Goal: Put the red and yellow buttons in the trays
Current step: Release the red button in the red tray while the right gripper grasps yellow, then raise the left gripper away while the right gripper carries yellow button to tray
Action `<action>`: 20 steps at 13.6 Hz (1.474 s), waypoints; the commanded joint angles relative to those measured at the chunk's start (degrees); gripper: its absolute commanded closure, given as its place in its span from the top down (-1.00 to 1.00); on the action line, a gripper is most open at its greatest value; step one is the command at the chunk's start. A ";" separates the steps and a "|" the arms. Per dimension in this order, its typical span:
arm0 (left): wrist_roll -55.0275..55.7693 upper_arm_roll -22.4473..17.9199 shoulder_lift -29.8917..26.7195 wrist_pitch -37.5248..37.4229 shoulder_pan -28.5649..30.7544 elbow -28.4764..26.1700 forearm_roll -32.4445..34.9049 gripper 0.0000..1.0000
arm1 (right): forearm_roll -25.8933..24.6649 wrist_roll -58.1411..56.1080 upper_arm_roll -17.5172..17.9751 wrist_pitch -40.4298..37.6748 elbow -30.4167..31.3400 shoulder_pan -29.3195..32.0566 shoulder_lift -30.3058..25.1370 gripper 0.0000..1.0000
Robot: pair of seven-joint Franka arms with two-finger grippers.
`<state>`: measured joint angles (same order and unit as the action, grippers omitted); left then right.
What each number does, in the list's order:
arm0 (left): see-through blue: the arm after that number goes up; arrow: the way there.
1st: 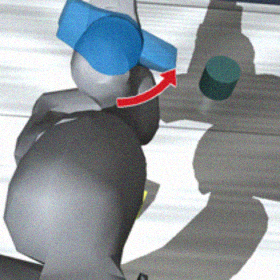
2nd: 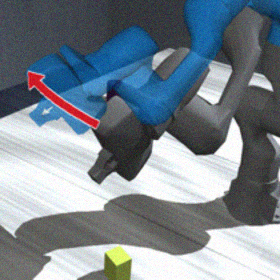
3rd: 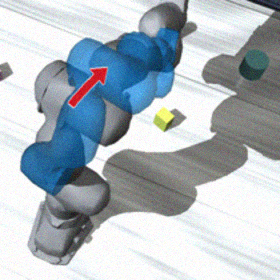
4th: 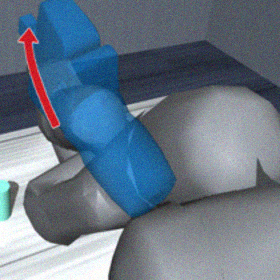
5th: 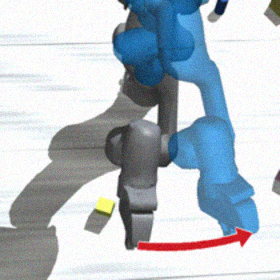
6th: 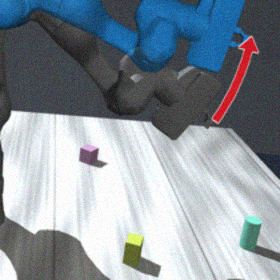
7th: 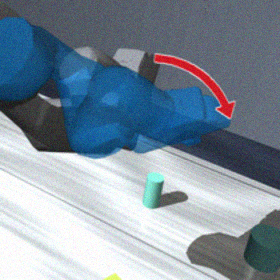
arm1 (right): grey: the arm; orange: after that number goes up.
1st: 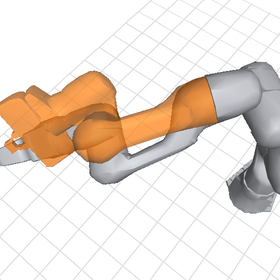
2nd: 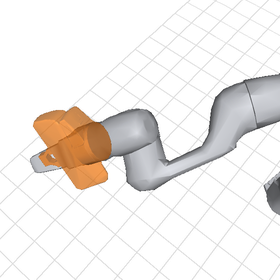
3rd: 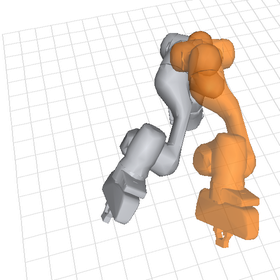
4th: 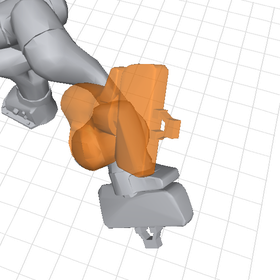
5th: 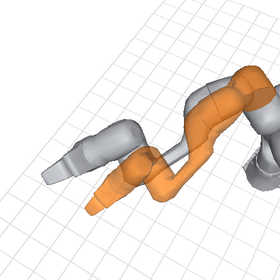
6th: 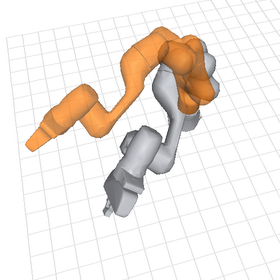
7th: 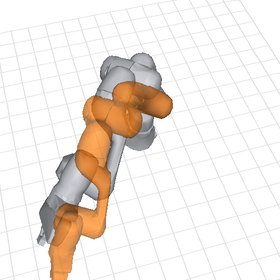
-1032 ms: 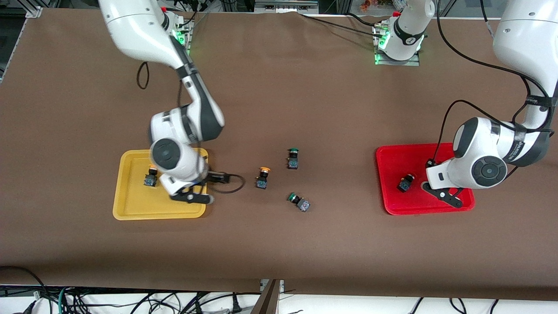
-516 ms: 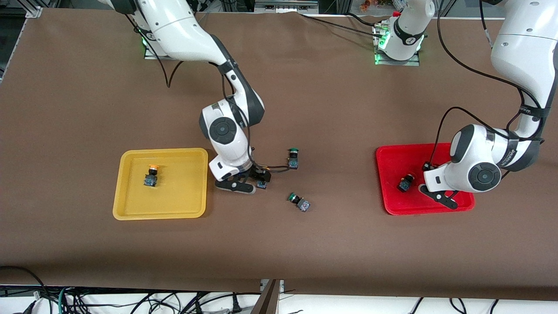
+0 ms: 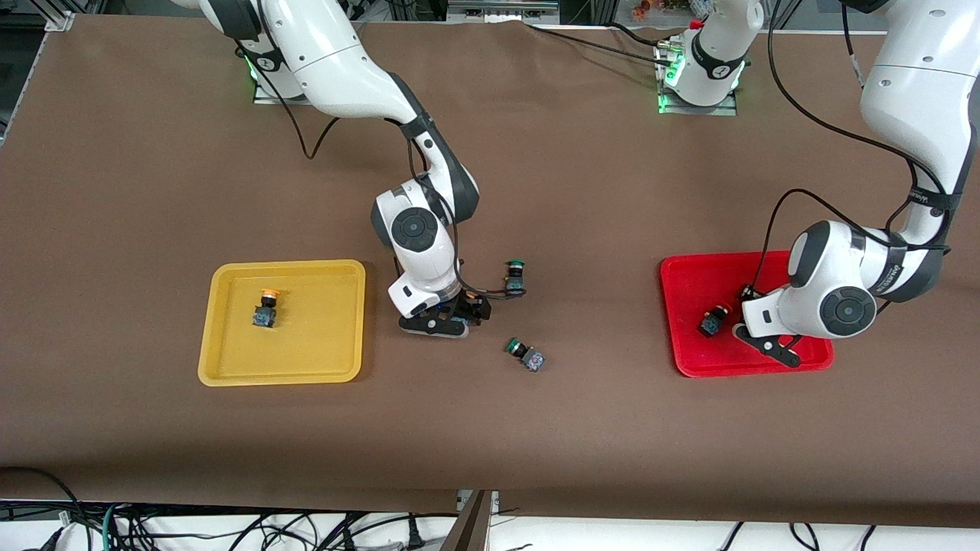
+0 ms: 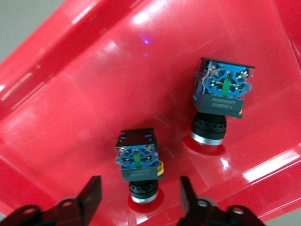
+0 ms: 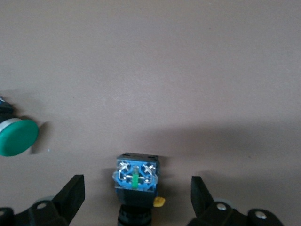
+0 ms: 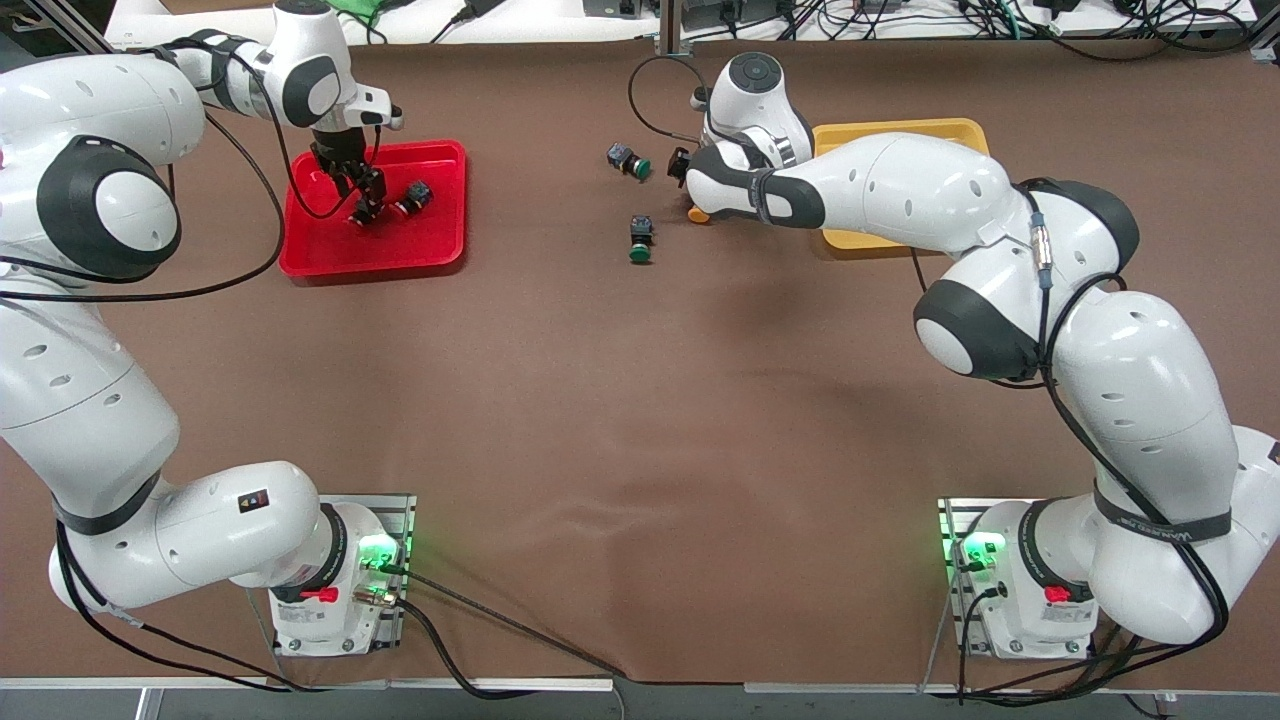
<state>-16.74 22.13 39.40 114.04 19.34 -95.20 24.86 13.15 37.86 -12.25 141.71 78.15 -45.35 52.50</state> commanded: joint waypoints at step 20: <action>22.95 -16.15 -26.53 -31.02 -20.07 19.74 -23.58 1.00 | 0.48 -37.33 -1.37 -27.72 2.70 20.21 -9.17 -0.98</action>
<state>0.63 21.57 20.32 78.66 9.86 -66.83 7.18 13.16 2.26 -14.25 113.78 77.06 -25.29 44.94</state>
